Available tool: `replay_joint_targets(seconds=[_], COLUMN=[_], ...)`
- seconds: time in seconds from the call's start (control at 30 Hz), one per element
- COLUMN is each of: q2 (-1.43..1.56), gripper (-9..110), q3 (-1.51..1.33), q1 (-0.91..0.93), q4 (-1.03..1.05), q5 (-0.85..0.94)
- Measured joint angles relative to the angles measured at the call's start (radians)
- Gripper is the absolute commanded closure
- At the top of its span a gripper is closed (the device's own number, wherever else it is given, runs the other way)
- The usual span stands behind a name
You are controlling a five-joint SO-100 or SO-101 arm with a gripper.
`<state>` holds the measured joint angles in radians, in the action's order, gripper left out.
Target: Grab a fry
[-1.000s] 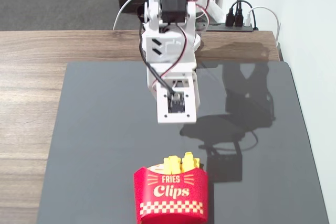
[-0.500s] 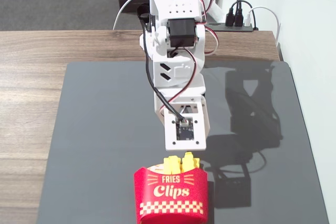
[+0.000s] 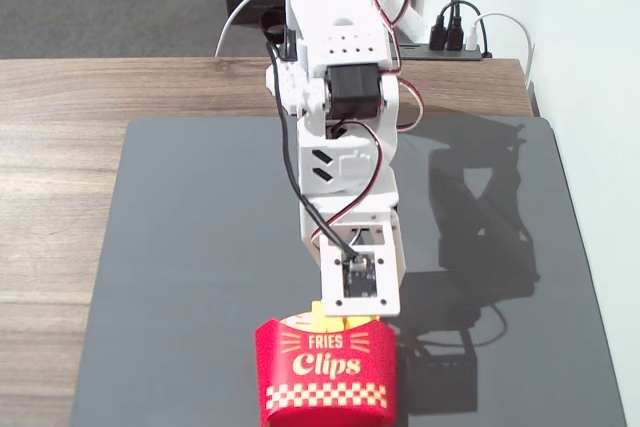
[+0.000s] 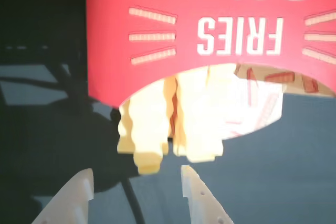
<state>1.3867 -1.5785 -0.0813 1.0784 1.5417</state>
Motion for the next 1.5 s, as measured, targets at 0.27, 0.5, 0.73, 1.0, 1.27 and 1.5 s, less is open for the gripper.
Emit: replay_joint_targets(seconds=[0.27, 0.5, 0.73, 1.0, 1.27, 1.5], q2=[-0.063, -0.1, -0.115, -0.118, -0.117, -0.043], gripper=[82, 87, 95, 101, 101, 101], q3=[0.066, 0.091, 0.095, 0.095, 0.095, 0.026], q1=[-0.018, -0.032, -0.034, -0.034, -0.037, -0.043], q4=[-0.002, -0.002, -0.014, -0.02, 0.009, 0.02], q5=[-0.015, -0.029, -0.04, -0.054, -0.074, -0.094])
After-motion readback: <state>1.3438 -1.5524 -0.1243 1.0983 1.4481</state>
